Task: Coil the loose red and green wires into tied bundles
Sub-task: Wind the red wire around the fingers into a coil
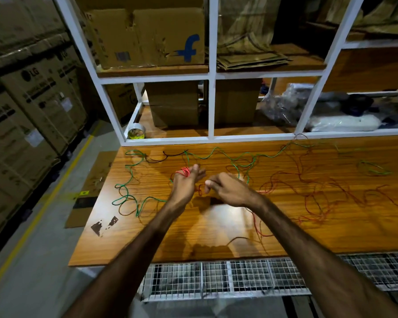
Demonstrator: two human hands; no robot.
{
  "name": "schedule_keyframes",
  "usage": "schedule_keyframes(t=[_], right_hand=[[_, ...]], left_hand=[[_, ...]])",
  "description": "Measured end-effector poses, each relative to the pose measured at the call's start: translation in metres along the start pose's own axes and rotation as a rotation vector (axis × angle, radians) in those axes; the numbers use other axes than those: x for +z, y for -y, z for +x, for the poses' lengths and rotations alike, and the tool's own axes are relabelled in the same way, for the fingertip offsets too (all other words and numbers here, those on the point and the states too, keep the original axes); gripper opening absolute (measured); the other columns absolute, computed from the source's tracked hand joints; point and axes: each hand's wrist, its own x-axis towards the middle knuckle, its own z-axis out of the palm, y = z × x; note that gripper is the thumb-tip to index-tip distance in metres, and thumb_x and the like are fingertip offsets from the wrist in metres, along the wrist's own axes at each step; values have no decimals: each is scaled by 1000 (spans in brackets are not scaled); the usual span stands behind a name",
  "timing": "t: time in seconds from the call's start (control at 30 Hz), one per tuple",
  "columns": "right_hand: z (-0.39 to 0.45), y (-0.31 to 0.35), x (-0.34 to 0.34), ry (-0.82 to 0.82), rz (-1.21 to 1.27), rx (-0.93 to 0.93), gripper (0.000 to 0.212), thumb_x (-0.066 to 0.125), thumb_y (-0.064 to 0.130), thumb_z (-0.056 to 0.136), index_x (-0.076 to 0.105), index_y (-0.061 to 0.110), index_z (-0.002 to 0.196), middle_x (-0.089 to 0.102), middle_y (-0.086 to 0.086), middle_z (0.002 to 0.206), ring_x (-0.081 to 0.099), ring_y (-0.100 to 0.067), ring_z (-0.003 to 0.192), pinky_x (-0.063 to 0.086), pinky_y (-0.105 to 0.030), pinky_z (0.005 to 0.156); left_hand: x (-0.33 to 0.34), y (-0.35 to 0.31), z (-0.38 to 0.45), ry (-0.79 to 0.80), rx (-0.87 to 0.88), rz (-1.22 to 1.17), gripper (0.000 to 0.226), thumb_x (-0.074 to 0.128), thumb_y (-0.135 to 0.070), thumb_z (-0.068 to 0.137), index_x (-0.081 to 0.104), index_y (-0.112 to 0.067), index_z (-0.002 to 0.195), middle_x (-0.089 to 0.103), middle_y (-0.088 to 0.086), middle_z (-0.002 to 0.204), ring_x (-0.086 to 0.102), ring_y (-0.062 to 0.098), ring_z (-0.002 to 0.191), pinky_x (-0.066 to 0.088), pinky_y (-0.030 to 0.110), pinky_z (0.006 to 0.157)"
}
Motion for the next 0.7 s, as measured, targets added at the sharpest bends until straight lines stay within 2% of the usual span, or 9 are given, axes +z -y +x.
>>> schedule_keyframes(t=[0.07, 0.13, 0.2, 0.27, 0.33, 0.43, 0.47, 0.6, 0.7], right_hand=[[2, -3, -7, -44, -61, 17, 36, 50, 40, 107, 66, 31, 76, 57, 17, 57, 47, 7, 58, 36, -31, 65], [1, -6, -11, -91, -115, 30, 37, 50, 46, 106, 65, 27, 77, 59, 14, 60, 53, -2, 61, 42, -33, 66], [1, -11, -14, -137, -162, 36, 37, 51, 49, 104, 66, 25, 80, 60, 12, 65, 58, -13, 69, 43, -33, 65], [1, -17, -17, -191, -167, 17, 37, 50, 51, 102, 67, 27, 79, 64, 14, 69, 61, -13, 72, 40, -31, 64], [1, -20, -19, -234, -182, -1, 37, 49, 53, 100, 67, 28, 80, 68, 12, 75, 64, -13, 74, 40, -30, 64], [0, -24, -17, -287, -231, -6, 37, 49, 52, 103, 67, 27, 81, 69, 10, 75, 63, -13, 72, 41, -29, 61], [0, -26, -17, -309, -234, 2, 37, 50, 51, 103, 66, 28, 81, 67, 11, 72, 62, -11, 70, 40, -29, 61], [-1, -35, -21, -344, -249, 33, 37, 49, 52, 104, 66, 28, 83, 63, 14, 68, 59, -8, 65, 42, -29, 62], [1, -38, -23, -362, -295, 49, 38, 48, 52, 105, 65, 28, 81, 62, 12, 65, 58, -8, 63, 47, -30, 61]], left_hand=[[-3, -5, -6, 48, -49, 73, 27, 49, -32, 108, 73, -19, 102, 79, 6, 103, 75, 19, 100, 57, 48, 92], [-4, -12, -12, 128, -69, 122, 41, 47, -30, 109, 72, 0, 97, 78, 17, 89, 76, 29, 81, 58, 41, 76], [-9, -16, -14, 212, -24, 251, 48, 46, -34, 109, 74, -1, 90, 74, 23, 77, 71, 42, 65, 56, 39, 59], [-13, -16, -16, 259, 57, 419, 57, 45, -38, 109, 73, -11, 67, 66, 17, 56, 60, 39, 46, 49, 38, 51], [-13, -15, -18, 277, 98, 518, 65, 43, -39, 109, 68, -20, 52, 56, 9, 42, 48, 29, 36, 49, 46, 50], [-13, -13, -18, 279, 105, 546, 65, 43, -41, 109, 68, -20, 52, 55, 9, 40, 48, 27, 34, 59, 58, 72], [-14, -13, -16, 268, 100, 544, 66, 43, -42, 109, 67, -17, 52, 57, 10, 41, 49, 28, 35, 60, 56, 72], [-17, -16, -9, 222, 121, 593, 67, 46, -41, 108, 60, -12, 50, 58, 8, 41, 50, 26, 35, 52, 36, 51], [-17, -9, -6, 193, 119, 584, 60, 48, -41, 107, 66, -11, 59, 59, 11, 45, 51, 25, 35, 47, 32, 47]])
